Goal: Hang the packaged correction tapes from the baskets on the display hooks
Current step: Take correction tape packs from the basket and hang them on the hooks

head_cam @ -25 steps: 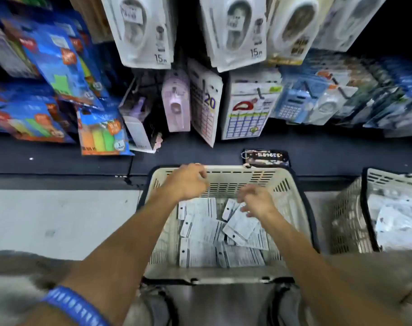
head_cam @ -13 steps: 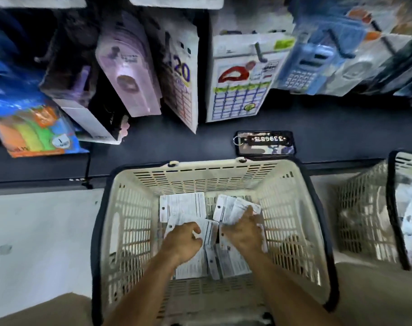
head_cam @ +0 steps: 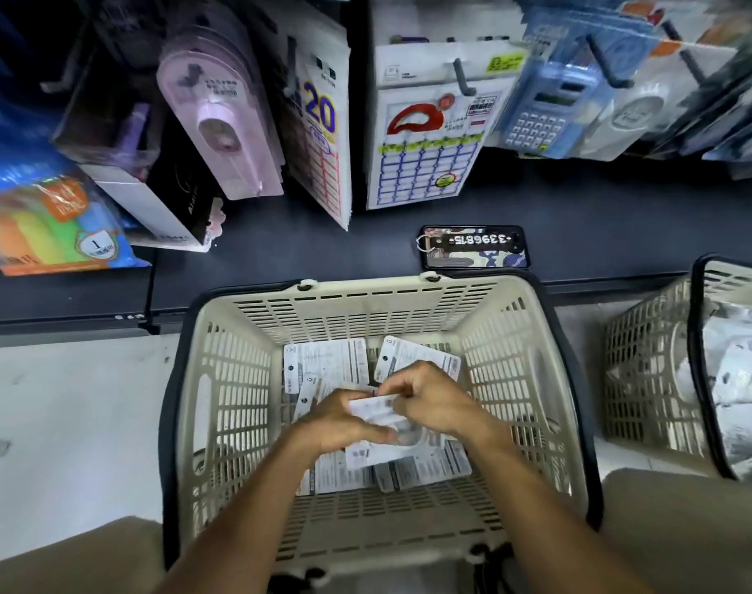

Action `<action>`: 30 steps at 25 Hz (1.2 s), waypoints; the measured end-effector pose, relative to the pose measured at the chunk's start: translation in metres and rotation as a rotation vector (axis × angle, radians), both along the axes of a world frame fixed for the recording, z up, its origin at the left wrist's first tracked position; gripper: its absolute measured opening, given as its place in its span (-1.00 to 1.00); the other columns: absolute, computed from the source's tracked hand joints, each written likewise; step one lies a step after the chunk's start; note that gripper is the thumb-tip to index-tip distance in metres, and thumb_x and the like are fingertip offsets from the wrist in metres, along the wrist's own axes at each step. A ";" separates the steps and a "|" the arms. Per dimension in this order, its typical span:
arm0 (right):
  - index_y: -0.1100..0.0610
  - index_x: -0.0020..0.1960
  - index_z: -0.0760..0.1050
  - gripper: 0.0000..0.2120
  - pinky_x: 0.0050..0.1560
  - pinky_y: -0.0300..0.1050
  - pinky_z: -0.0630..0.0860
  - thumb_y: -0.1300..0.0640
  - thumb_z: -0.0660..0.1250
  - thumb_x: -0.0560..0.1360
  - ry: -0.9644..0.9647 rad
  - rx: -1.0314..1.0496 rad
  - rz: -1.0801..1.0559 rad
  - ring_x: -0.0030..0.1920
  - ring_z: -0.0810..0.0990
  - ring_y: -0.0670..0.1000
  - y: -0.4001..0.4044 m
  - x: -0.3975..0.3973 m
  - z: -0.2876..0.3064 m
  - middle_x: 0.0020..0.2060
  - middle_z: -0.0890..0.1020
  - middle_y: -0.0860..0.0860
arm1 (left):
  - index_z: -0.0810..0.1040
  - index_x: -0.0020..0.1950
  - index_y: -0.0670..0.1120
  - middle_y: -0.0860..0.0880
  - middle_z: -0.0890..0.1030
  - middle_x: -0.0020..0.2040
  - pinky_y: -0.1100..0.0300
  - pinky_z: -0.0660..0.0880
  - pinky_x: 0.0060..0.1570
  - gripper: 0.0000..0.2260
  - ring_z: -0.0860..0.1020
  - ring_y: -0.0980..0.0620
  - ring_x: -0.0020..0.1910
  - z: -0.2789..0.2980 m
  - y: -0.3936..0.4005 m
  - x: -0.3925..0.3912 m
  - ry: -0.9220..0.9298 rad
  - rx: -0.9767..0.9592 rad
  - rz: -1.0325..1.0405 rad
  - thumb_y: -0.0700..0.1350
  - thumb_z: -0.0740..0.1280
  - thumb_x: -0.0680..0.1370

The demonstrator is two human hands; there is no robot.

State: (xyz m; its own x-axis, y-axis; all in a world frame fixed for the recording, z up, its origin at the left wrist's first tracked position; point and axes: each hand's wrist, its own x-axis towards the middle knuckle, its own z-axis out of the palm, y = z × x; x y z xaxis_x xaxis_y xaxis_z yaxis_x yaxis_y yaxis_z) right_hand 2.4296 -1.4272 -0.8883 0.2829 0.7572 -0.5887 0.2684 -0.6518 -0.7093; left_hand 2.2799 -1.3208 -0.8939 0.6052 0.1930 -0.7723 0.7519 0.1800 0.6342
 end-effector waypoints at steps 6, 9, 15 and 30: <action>0.01 0.28 0.47 -0.56 -0.05 0.02 0.66 0.00 0.53 0.47 0.453 -0.154 -0.649 0.00 0.70 0.13 -0.030 -0.018 -0.036 0.10 0.67 0.02 | 0.68 0.14 -0.05 -0.06 0.76 -0.03 0.15 0.53 -0.20 -0.85 0.65 -0.08 -0.07 -0.030 -0.001 -0.017 0.102 -0.063 0.685 -0.18 0.42 0.59; 0.07 0.21 0.59 -0.69 -0.15 -0.12 0.64 0.13 0.50 0.49 0.592 -0.005 -0.586 -0.03 0.73 0.08 -0.018 -0.026 -0.035 0.02 0.74 0.06 | 0.68 0.17 -0.07 -0.03 0.77 -0.06 0.17 0.61 -0.24 -0.72 0.69 -0.04 -0.11 -0.032 -0.007 -0.019 0.063 -0.120 0.453 -0.34 0.42 0.52; 0.14 0.27 0.58 -0.61 0.19 0.07 0.57 0.27 0.50 0.46 0.399 -0.073 -0.170 0.12 0.65 0.08 -0.008 0.002 -0.017 0.14 0.68 0.05 | 0.57 0.28 -0.02 -0.02 0.75 0.05 0.08 0.55 0.00 -0.43 0.69 -0.13 0.08 -0.021 -0.005 -0.024 -0.066 -0.178 0.585 0.08 0.61 0.32; 0.10 0.50 0.19 -0.39 0.37 0.08 0.36 0.14 0.35 0.53 -0.651 -0.440 0.217 0.43 0.35 0.19 -0.017 0.019 -0.080 0.45 0.38 0.11 | 0.62 0.16 -0.06 -0.04 0.76 0.04 0.05 0.63 -0.16 -0.48 0.74 -0.09 -0.10 -0.028 0.012 -0.051 0.146 -0.020 0.383 0.04 0.63 0.25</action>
